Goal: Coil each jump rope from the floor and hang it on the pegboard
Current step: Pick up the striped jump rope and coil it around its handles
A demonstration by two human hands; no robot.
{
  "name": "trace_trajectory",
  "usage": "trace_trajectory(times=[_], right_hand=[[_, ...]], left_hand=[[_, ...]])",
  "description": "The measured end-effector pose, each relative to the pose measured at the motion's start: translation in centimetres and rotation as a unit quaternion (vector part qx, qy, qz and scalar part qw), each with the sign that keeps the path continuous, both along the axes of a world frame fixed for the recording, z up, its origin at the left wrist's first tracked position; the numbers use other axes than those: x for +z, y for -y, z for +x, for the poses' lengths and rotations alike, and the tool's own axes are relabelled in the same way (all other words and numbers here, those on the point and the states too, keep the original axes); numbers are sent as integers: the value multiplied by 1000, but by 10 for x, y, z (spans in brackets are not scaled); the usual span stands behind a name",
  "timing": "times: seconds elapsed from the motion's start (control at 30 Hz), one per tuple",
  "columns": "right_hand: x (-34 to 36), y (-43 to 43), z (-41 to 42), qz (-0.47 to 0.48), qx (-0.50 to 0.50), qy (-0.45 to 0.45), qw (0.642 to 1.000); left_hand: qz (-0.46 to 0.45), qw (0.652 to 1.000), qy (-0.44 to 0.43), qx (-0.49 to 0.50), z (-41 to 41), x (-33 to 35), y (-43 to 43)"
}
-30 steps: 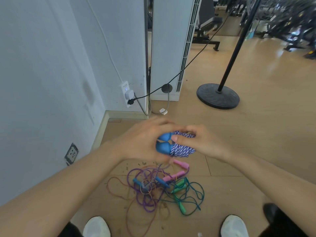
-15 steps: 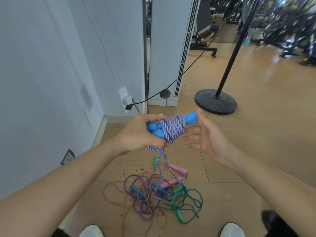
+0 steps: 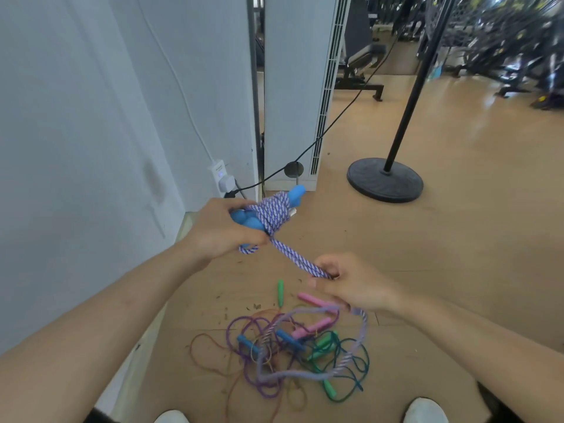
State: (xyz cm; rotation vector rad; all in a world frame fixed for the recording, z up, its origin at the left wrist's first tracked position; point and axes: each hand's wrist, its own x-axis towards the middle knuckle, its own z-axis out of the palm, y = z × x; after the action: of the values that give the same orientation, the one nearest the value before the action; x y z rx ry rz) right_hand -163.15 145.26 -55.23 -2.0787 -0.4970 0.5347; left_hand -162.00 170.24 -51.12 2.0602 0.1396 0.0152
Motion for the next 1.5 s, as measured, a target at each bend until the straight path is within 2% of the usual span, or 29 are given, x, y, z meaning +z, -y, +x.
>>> trace_trajectory(times=[0.1,0.13,0.23,0.33,0.47,0.57,0.7,0.77,0.87,0.9,0.97,1.2,1.33,1.5], right_hand=[[9,6,1,-62,47,107,991],[14,7,0,-70,66,142,985],[27,10,2,-69,108,202,971],[34,17,13,-50,106,218,969],[45,27,31,-9,51,251,967],[50,39,45,-16,15,258,966],[47,51,65,-29,11,219,975],[46,56,73,-27,11,202,979],[41,62,82,-13,-13,186,982],[39,64,85,-3,-28,177,984],[33,68,91,17,-56,165,985],[24,72,98,20,-66,128,989],[20,69,96,-10,-52,114,992],[13,56,84,-47,21,78,996]], left_hand=[[230,972,30,23,6,-7,-17],[275,961,34,9,6,-9,-19],[338,939,24,-59,3,-22,-15],[405,900,47,-154,0,-36,-1],[445,827,129,-319,-9,-48,16],[436,802,203,-354,-16,-49,30],[379,806,231,-392,-20,-46,38],[332,827,224,-395,-23,-45,37],[112,923,117,-350,-33,-35,37],[31,942,70,-327,-35,-29,37],[-74,955,21,-287,-35,-21,35],[-288,930,-25,-228,-30,-17,32],[-410,891,-74,-182,-23,-18,30],[-488,864,-87,-83,-18,-11,33]])
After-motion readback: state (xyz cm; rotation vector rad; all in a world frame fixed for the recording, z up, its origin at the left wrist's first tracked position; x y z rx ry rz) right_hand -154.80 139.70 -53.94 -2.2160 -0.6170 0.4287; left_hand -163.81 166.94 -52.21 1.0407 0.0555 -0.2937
